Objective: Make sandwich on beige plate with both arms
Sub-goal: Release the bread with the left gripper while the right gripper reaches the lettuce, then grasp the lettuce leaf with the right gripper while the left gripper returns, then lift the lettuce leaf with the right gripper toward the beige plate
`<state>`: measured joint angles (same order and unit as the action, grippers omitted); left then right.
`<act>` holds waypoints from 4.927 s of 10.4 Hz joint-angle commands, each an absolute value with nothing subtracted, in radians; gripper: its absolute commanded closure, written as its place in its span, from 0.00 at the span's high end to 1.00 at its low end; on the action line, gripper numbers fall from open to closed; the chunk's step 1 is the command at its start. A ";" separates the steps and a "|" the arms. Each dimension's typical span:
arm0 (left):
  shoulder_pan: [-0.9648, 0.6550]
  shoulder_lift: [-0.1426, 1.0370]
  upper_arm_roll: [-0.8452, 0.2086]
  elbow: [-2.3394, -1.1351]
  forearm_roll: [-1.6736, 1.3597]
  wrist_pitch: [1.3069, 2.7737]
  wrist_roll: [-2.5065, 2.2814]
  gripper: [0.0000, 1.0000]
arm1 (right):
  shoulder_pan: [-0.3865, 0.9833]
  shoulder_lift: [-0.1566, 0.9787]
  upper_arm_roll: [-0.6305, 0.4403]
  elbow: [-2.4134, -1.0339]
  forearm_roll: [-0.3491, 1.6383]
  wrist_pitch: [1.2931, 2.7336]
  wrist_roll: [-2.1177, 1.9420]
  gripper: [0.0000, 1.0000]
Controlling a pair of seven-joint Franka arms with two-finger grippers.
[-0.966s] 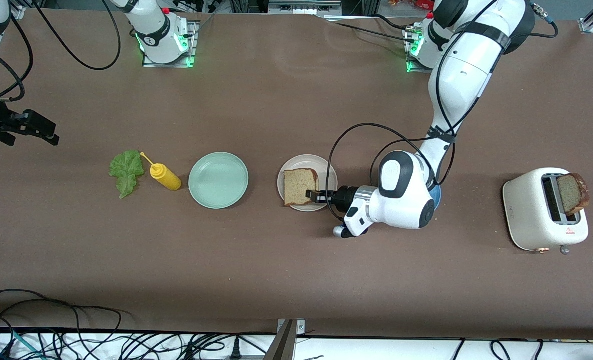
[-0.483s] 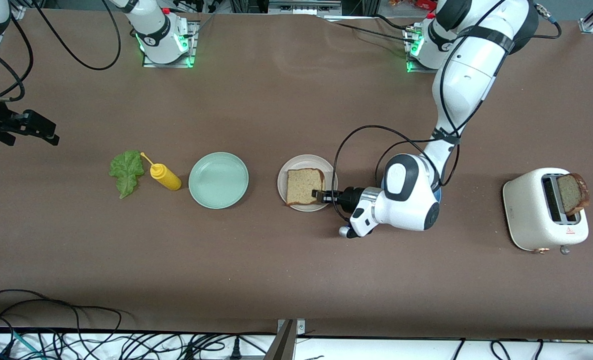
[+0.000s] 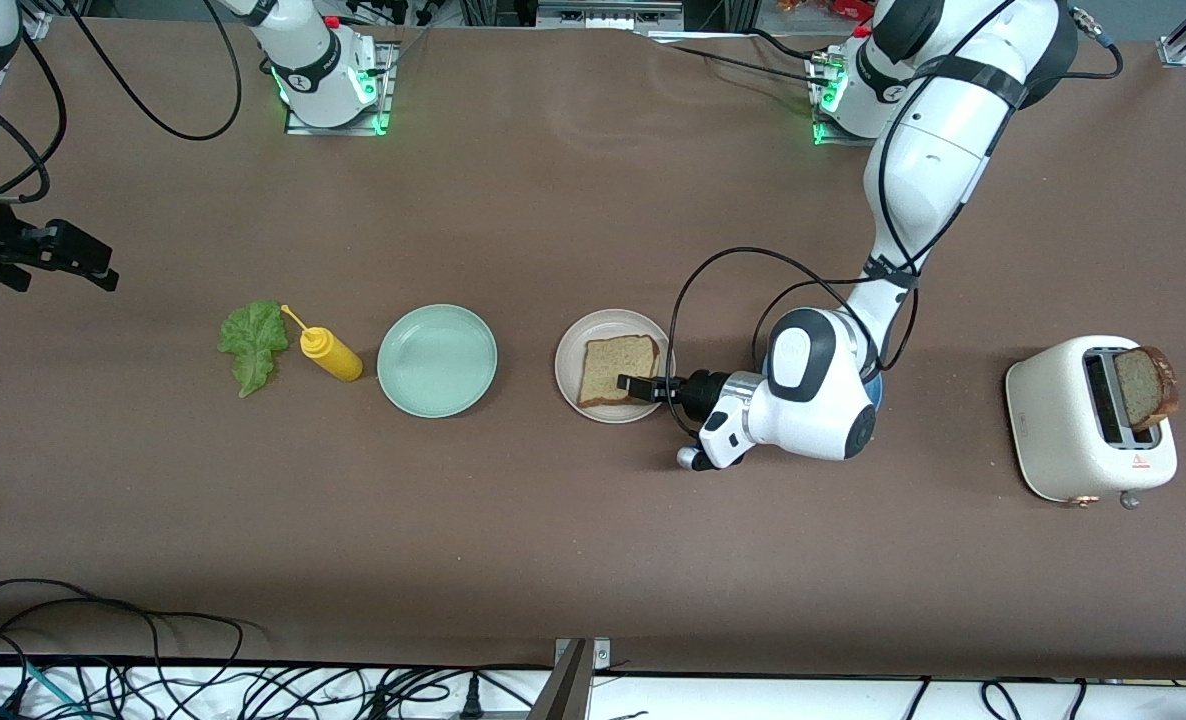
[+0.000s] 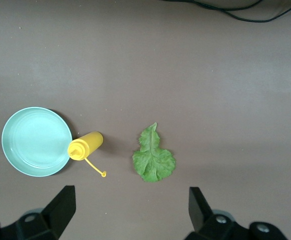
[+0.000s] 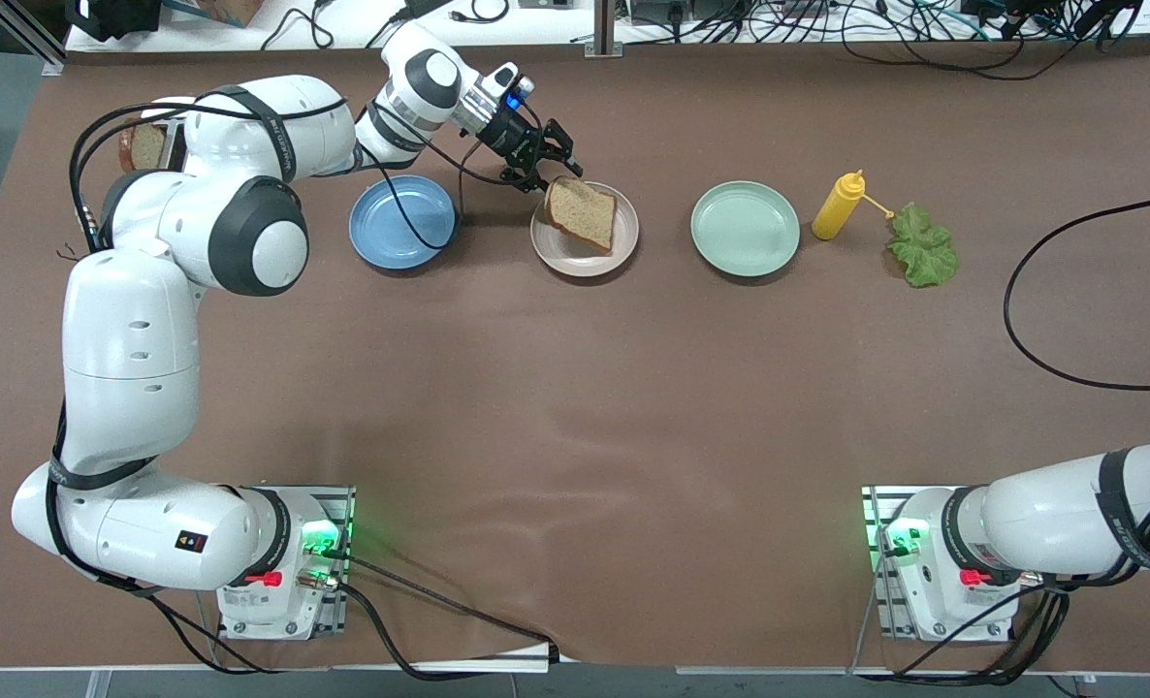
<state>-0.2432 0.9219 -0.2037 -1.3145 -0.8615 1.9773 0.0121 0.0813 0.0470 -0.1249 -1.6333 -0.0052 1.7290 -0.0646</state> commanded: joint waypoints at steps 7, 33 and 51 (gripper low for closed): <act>-0.121 0.836 -0.192 -1.308 -0.741 1.928 0.026 1.00 | 0.080 0.052 -0.126 -1.618 -0.002 1.721 -0.078 1.00; 0.115 0.421 -0.167 -1.312 0.130 1.551 0.031 1.00 | 0.040 0.449 -0.150 -2.066 -0.017 2.293 -0.060 1.00; -0.057 0.032 -0.016 -1.669 0.035 1.566 -0.041 1.00 | 0.054 0.456 -0.144 -1.661 -0.006 1.874 -0.084 0.01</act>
<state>-0.0180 0.0794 -0.0603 -1.6224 0.0559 1.5322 -0.0436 0.0493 0.4510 -0.1467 -1.7681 0.0000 1.9847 -0.0743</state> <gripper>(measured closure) 0.000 0.947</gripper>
